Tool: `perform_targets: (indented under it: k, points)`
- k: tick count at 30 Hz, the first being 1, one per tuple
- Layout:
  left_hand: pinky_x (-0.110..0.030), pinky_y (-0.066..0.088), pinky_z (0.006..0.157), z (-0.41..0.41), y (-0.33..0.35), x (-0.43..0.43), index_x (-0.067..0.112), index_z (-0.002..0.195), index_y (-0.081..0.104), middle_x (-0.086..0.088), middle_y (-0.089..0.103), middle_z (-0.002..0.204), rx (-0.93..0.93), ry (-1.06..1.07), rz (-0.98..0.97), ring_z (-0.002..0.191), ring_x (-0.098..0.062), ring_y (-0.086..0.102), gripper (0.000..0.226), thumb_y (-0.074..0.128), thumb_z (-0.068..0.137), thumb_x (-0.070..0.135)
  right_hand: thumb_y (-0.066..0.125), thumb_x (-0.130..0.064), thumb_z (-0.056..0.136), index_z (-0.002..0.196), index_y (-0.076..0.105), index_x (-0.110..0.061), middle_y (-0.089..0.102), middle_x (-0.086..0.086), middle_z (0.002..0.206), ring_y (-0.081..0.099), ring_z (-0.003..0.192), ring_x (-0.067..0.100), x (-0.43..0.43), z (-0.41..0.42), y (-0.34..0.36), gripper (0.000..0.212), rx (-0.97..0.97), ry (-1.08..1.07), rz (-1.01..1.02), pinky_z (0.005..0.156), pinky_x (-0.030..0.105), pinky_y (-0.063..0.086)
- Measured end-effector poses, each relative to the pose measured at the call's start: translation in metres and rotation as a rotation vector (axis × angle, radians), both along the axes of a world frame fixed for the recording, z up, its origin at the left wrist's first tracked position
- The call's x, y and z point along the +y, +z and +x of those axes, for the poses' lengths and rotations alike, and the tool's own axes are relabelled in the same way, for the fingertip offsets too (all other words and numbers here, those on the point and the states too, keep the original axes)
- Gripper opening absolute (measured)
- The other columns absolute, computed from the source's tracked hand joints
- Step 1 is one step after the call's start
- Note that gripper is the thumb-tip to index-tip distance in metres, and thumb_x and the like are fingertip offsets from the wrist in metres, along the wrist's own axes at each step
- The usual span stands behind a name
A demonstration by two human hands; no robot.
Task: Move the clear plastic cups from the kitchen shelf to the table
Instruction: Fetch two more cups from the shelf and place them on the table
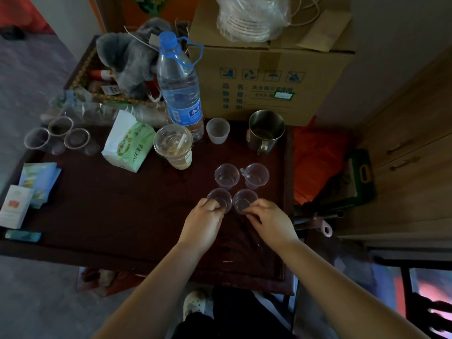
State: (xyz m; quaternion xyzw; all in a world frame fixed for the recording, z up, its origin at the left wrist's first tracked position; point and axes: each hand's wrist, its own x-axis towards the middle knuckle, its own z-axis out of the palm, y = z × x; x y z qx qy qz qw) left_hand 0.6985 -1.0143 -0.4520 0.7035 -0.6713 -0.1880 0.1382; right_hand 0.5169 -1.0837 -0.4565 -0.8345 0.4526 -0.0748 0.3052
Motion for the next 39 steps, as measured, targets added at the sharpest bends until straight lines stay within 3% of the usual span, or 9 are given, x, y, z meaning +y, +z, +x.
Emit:
perform_targets:
  k: [3, 10, 15, 19, 28, 39]
  points:
    - [-0.032, 0.050, 0.072, 0.000, -0.001, 0.000, 0.008, 0.100, 0.068, -0.004, 0.062, 0.099, 0.004, 0.000, 0.000, 0.098, -0.022, 0.050, 0.019, 0.055, 0.088, 0.014, 0.055, -0.023, 0.088, 0.107, 0.065, -0.021, 0.060, -0.008, 0.103, 0.053, 0.098, 0.009, 0.000, -0.001, -0.001, 0.021, 0.002, -0.003, -0.004, 0.075, 0.029, 0.050]
    - [-0.032, 0.046, 0.084, 0.001, 0.000, 0.000, 0.012, 0.109, 0.065, 0.000, 0.061, 0.105, -0.013, 0.009, -0.005, 0.104, -0.020, 0.050, 0.026, 0.060, 0.084, 0.019, 0.054, -0.022, 0.089, 0.110, 0.063, -0.025, 0.058, -0.012, 0.106, 0.055, 0.092, 0.004, 0.002, -0.004, -0.001, 0.023, -0.011, -0.021, 0.024, 0.074, 0.023, 0.048]
    - [-0.030, 0.045, 0.083, 0.002, 0.000, 0.003, 0.015, 0.110, 0.064, 0.003, 0.060, 0.104, -0.024, 0.025, -0.014, 0.103, -0.018, 0.049, 0.028, 0.062, 0.083, 0.022, 0.054, -0.022, 0.089, 0.116, 0.059, -0.026, 0.056, -0.016, 0.113, 0.049, 0.083, -0.004, 0.006, -0.005, -0.003, 0.028, 0.017, -0.018, 0.028, 0.070, 0.010, 0.039]
    - [-0.032, 0.046, 0.084, 0.007, 0.001, 0.007, 0.016, 0.112, 0.063, 0.003, 0.059, 0.105, -0.024, 0.013, -0.030, 0.104, -0.018, 0.049, 0.030, 0.061, 0.084, 0.024, 0.055, -0.021, 0.088, 0.119, 0.055, -0.029, 0.052, -0.018, 0.117, 0.048, 0.084, -0.005, 0.014, -0.007, -0.001, 0.032, 0.027, -0.054, 0.009, 0.072, 0.015, 0.045]
    - [-0.033, 0.045, 0.090, 0.029, 0.036, 0.013, 0.018, 0.113, 0.061, 0.006, 0.059, 0.107, 0.035, -0.157, -0.179, 0.106, -0.015, 0.049, 0.031, 0.057, 0.085, 0.029, 0.056, -0.023, 0.087, 0.116, 0.057, -0.026, 0.055, -0.012, 0.114, 0.055, 0.097, 0.006, 0.053, 0.011, 0.047, 0.030, -0.020, -0.359, -0.209, 0.071, 0.023, 0.048]
    - [-0.040, 0.031, 0.106, 0.052, 0.173, 0.031, 0.016, 0.136, 0.037, -0.003, 0.047, 0.134, 0.063, -0.450, -0.407, 0.128, -0.020, 0.035, 0.057, 0.046, 0.087, 0.044, 0.054, -0.043, 0.086, 0.127, 0.048, -0.019, 0.055, 0.002, 0.124, 0.048, 0.114, 0.021, 0.149, 0.036, 0.180, 0.048, 0.058, -0.744, -0.527, 0.091, 0.036, 0.043]
